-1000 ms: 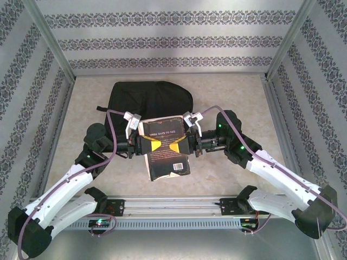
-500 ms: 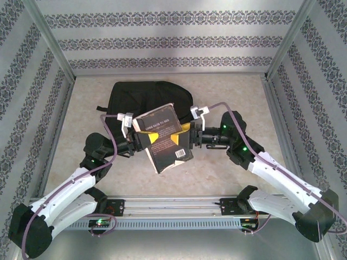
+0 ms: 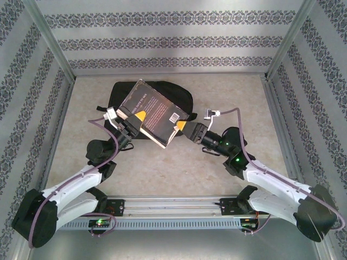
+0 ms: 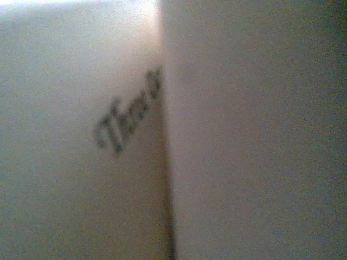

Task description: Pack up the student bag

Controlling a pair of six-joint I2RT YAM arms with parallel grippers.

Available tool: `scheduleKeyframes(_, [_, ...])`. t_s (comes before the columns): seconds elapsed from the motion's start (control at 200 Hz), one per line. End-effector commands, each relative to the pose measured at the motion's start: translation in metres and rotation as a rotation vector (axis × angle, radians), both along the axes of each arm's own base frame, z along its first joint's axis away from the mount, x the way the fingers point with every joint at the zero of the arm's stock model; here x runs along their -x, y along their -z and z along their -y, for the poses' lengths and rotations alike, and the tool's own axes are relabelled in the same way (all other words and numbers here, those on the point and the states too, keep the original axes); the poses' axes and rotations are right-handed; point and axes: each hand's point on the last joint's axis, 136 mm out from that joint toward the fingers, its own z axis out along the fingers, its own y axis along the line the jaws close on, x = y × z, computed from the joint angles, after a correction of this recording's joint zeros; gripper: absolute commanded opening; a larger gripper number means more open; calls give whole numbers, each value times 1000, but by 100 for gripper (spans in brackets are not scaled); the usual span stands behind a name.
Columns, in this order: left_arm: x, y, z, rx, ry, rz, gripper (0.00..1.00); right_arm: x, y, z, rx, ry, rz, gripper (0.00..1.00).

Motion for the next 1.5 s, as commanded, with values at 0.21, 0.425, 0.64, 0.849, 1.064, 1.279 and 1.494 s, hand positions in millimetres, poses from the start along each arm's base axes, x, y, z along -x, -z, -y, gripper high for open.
scheduleKeyframes(0.21, [8, -30, -12, 120, -42, 85, 0, 1, -59, -28, -197, -40, 126, 64])
scheduleKeyframes(0.425, [4, -20, -7, 104, -37, 59, 0, -10, -49, -37, -159, -3, 111, 19])
scheduleKeyframes(0.64, [-5, 9, 8, -46, -29, -12, 17, -25, -22, -15, -39, 137, 57, 0])
scheduleKeyframes(0.849, [-27, 79, 39, -574, 14, -204, 37, -41, 33, 75, 392, 504, -62, 0])
scheduleKeyframes(1.064, [-56, 130, 55, -1107, 23, -304, 50, -36, 67, 162, 637, 762, -153, 0])
scheduleKeyframes(1.279, [-101, 163, 86, -1430, -12, -383, 64, -32, 91, 211, 695, 884, -274, 0])
scheduleKeyframes(1.494, [-136, 199, 127, -1626, -6, -465, 73, -30, 104, 224, 683, 887, -330, 0])
